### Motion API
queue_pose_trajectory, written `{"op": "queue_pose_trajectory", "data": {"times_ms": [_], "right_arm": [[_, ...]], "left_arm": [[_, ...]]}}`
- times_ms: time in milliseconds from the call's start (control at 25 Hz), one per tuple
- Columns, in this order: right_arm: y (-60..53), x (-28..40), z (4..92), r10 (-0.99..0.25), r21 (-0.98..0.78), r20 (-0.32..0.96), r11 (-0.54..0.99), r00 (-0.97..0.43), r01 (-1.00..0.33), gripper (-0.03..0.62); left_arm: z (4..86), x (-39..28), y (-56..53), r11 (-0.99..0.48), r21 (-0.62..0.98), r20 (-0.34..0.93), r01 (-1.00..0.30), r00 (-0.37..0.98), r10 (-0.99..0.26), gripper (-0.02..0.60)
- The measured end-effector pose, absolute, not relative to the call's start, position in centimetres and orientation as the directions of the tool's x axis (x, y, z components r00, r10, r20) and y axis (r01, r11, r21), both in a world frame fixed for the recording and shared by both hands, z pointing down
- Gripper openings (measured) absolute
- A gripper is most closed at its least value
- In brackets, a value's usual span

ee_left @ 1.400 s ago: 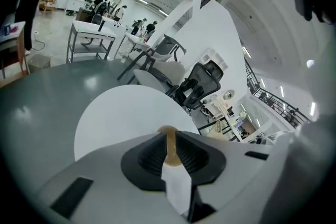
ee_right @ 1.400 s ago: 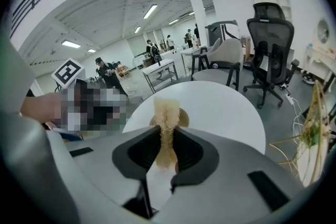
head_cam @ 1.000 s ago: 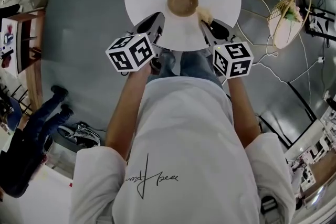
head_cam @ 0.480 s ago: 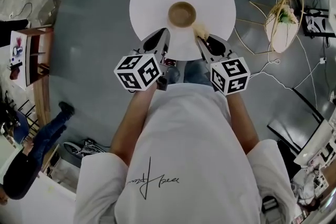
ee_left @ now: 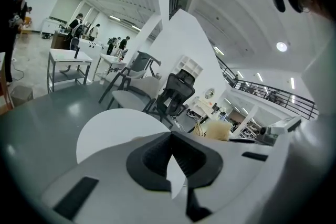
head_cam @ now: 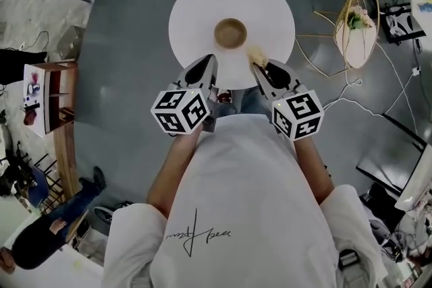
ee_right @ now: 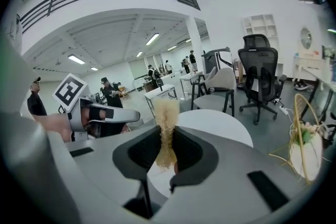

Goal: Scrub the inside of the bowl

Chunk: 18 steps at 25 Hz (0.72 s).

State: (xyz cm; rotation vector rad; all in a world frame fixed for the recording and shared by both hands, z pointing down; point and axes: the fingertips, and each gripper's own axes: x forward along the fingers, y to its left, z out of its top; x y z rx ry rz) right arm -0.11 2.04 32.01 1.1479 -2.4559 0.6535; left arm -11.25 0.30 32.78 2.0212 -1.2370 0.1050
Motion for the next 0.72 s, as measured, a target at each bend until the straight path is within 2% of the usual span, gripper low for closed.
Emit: {"op": "queue_pose_trajectory", "data": {"times_ms": [560, 720], "right_arm": [[5.1, -0.3, 25.8, -0.702, -0.239, 0.366, 0.563, -0.61, -0.791, 0.081], [5.7, -0.3, 24.2, -0.725, -0.22, 0.343, 0.556, -0.597, -0.801, 0.08]], "left_arm": [[25.4, -11.6, 2.3, -0.305, 0.556, 0.284, -0.773, 0.522, -0.804, 0.005], [23.4, -11.4, 3.3, -0.351, 0.502, 0.245, -0.79, 0.519, -0.819, 0.005]]}}
